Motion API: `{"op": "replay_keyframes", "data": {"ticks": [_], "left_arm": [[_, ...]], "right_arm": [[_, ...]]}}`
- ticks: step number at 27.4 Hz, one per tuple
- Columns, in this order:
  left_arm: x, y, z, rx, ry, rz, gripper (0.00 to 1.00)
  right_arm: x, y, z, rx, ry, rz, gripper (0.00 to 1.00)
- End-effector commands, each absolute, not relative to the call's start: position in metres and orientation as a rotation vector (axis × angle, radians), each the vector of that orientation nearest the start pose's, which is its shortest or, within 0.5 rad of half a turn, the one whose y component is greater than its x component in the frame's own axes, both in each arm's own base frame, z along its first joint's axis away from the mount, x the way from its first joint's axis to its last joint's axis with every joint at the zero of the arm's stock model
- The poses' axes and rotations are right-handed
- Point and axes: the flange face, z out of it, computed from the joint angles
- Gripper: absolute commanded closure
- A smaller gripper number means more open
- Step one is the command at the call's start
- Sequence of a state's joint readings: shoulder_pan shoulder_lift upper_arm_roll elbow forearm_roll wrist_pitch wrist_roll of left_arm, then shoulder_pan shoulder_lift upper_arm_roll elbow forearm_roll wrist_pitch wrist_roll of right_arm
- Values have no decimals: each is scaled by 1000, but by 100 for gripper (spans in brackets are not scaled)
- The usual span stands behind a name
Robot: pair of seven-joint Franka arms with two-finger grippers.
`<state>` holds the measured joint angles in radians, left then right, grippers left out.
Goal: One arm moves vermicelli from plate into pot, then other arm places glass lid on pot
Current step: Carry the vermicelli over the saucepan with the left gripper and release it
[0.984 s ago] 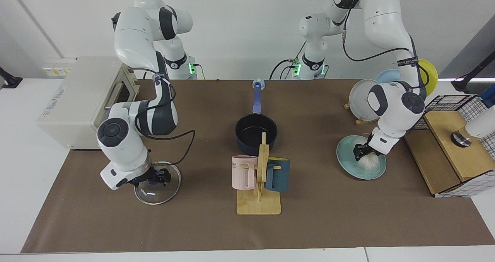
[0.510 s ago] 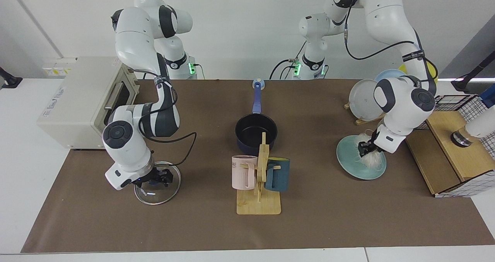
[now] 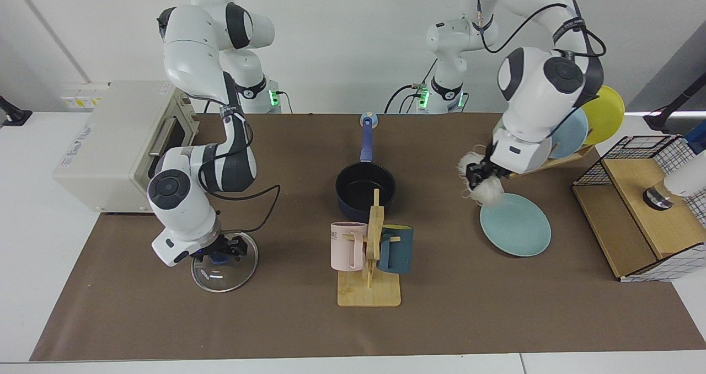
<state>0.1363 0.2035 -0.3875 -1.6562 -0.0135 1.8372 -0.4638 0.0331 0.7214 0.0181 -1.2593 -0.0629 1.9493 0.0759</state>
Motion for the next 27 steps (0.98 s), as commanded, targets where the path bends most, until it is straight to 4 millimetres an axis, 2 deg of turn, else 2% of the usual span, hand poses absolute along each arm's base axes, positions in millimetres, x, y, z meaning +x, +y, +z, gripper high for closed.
{"op": "replay_keyframes", "data": {"ticks": [1, 3, 6, 8, 12, 22, 23, 27], "left_arm": [[568, -222, 501, -3235, -371, 119, 100], [555, -250, 499, -3247, -339, 115, 100], [540, -275, 480, -3276, -290, 89, 100], [533, -292, 468, -3335, -288, 74, 100], [522, -313, 440, -3392, -231, 46, 100], [520, -338, 404, -3443, -189, 51, 100], [520, -340, 401, -3447, -187, 46, 100], [526, -341, 389, -3466, -200, 43, 100]], "right_arm": [[731, 28, 333, -3177, 27, 30, 1], [731, 27, 332, -3177, 29, 33, 1], [731, 27, 333, -3177, 29, 28, 2], [731, 26, 332, -3177, 26, 30, 10], [731, 25, 332, -3178, 28, 25, 31], [733, 25, 333, -3176, 33, 6, 96], [733, 25, 333, -3176, 33, 6, 100], [733, 26, 334, -3175, 31, 1, 100]]}}
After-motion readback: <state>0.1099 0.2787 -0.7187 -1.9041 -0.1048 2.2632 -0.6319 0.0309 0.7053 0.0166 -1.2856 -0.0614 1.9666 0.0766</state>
